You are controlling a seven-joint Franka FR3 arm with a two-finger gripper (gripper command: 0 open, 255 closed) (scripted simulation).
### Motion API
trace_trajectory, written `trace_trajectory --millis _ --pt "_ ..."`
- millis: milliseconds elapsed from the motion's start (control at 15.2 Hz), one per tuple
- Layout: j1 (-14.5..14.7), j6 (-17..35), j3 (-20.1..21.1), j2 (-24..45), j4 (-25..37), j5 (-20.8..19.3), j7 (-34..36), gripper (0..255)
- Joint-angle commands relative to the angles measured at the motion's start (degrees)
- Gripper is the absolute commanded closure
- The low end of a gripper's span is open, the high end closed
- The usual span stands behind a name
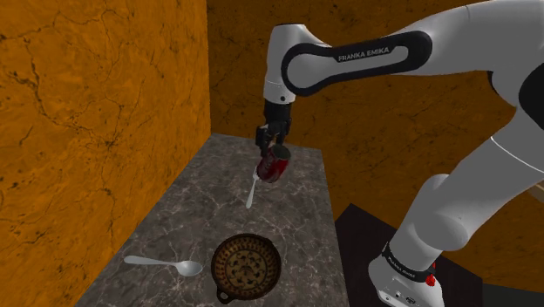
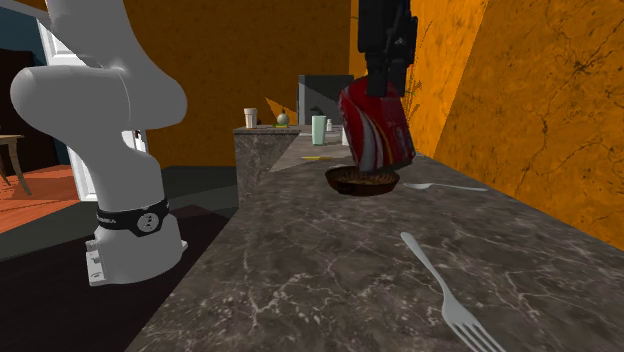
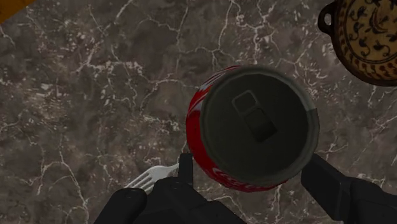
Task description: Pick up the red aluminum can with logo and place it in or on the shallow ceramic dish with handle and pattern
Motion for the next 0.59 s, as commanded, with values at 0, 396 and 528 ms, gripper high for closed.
trace_trajectory --millis 0,396,528 --pt "1.2 -0.5 1.8 -0.7 -0.1 0.6 2.8 255" --pt "4.7 -1.8 7.0 -1.9 0.6 2.5 10.8 255" --pt "5.7 -2.3 8.9 -1.9 1.4 2.9 13.6 255"
